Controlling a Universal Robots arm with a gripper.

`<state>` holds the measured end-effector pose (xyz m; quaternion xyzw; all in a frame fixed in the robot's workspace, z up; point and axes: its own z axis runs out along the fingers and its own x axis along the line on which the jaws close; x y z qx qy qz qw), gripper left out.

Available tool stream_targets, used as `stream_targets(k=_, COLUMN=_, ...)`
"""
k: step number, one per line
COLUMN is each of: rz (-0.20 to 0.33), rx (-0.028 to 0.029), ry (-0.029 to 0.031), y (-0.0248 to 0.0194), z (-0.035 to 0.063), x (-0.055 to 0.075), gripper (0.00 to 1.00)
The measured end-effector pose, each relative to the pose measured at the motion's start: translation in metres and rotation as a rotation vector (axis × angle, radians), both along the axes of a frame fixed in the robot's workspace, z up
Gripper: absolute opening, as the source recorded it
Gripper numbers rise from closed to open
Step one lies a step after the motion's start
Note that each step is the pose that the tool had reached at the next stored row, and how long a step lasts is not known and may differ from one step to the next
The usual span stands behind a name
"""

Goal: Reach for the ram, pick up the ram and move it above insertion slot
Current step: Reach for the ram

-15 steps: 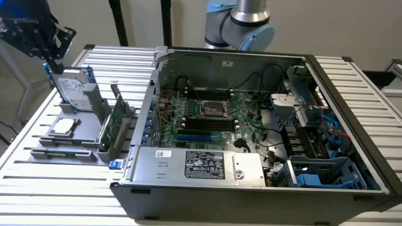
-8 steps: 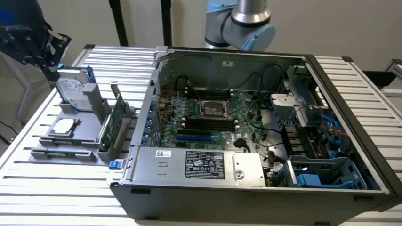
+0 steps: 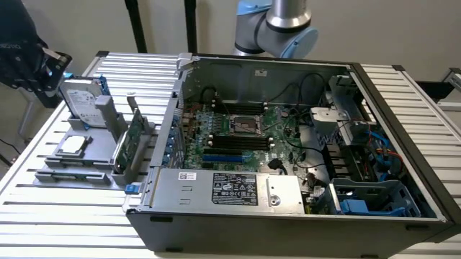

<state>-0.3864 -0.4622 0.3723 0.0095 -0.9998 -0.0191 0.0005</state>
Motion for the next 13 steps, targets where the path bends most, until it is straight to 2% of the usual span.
stream_targets(k=4, rz=0.000, rx=0.0000, ry=0.0000, y=-0.0178, z=-0.0014, x=0.000, gripper=0.11)
stream_targets(k=6, rz=0.000, rx=-0.0001, ry=-0.0001, y=-0.0231, z=-0.0019, x=0.000, gripper=0.11)
stream_targets(k=13, rz=0.000, rx=0.0000, ry=0.0000, y=-0.0234, z=-0.0019, x=0.000, gripper=0.11)
